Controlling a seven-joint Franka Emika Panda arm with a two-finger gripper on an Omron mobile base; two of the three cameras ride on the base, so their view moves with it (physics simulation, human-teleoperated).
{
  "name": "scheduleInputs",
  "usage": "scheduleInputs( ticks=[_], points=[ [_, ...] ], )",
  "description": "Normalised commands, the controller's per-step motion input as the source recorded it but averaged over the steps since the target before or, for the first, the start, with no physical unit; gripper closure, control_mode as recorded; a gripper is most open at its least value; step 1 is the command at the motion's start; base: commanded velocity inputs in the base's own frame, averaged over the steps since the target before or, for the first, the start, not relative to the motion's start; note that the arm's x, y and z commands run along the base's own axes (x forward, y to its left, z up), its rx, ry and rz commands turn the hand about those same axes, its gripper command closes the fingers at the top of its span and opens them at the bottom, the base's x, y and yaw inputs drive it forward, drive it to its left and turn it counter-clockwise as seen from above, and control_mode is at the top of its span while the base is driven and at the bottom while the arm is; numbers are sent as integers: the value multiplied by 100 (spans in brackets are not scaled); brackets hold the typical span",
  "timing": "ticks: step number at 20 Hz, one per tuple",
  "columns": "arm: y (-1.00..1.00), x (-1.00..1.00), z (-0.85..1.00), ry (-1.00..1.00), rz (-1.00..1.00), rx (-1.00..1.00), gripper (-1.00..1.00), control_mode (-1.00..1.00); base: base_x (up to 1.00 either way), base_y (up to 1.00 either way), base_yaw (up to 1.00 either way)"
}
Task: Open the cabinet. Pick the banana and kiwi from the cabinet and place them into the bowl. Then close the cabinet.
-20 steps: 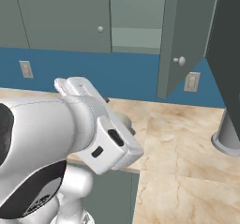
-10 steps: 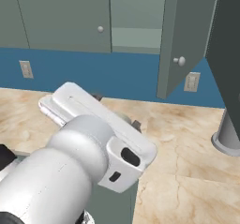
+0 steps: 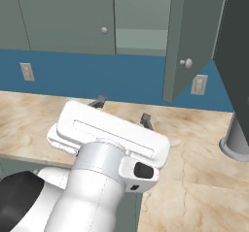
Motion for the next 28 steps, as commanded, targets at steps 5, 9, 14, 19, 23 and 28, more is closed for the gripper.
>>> scheduleInputs(
  ticks=[5,9,14,19,23,28],
  points=[
    [0,31,0,-11,9,-3,-100,-100,0,0,0],
    [-4,34,0,0,17,0,-100,-100,0,0,0],
    [-19,26,2,0,21,0,-100,-100,0,0,0],
    [-37,8,2,0,22,0,-100,-100,0,0,0],
    [-27,23,0,0,14,0,-100,-100,0,0,0],
    [-16,57,0,0,7,0,-100,-100,0,0,0]
  ],
)
